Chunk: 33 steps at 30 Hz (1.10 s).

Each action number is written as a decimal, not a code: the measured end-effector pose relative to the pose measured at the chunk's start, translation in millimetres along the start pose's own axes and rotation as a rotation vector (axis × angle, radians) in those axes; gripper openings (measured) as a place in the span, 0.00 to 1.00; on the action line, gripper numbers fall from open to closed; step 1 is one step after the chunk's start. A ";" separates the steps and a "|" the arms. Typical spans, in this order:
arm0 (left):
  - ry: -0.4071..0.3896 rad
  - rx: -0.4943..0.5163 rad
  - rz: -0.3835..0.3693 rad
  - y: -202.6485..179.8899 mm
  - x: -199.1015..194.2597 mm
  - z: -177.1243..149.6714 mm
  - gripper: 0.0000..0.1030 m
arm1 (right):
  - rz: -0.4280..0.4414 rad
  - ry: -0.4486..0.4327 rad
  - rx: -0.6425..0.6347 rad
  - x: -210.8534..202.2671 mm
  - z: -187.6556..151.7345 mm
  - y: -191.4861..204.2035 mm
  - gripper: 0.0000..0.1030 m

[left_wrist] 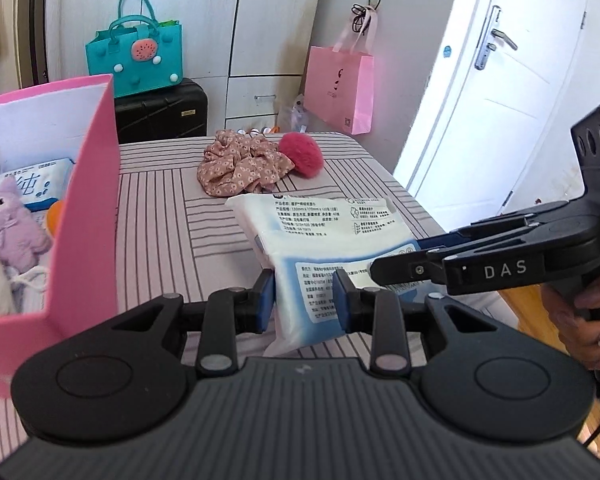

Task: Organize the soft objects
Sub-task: 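Lift the wipes pack with both tools and carry it over the pink box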

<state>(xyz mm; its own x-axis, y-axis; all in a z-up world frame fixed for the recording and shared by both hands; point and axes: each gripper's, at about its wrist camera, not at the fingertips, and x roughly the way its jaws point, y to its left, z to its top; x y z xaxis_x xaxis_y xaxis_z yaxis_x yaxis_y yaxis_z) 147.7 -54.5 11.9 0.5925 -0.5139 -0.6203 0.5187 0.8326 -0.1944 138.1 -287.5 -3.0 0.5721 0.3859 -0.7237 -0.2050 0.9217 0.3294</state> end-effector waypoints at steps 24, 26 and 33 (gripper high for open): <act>-0.069 0.030 -0.057 38.0 -123.2 -3.6 0.29 | 0.089 -0.031 -0.321 -67.8 8.7 111.3 0.56; -0.103 0.029 -0.022 43.5 -136.5 -3.8 0.29 | 0.126 -0.036 -0.354 -69.9 10.2 122.1 0.56; -0.167 0.023 0.061 62.5 -155.1 3.8 0.29 | 0.189 -0.071 -0.430 -59.2 26.4 150.6 0.56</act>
<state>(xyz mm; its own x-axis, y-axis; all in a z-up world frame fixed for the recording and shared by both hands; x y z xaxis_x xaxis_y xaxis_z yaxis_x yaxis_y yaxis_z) 90.5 76.5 98.9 0.7167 -0.4911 -0.4952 0.4913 0.8595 -0.1412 94.3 -172.6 105.4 0.5428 0.5582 -0.6275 -0.6124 0.7744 0.1591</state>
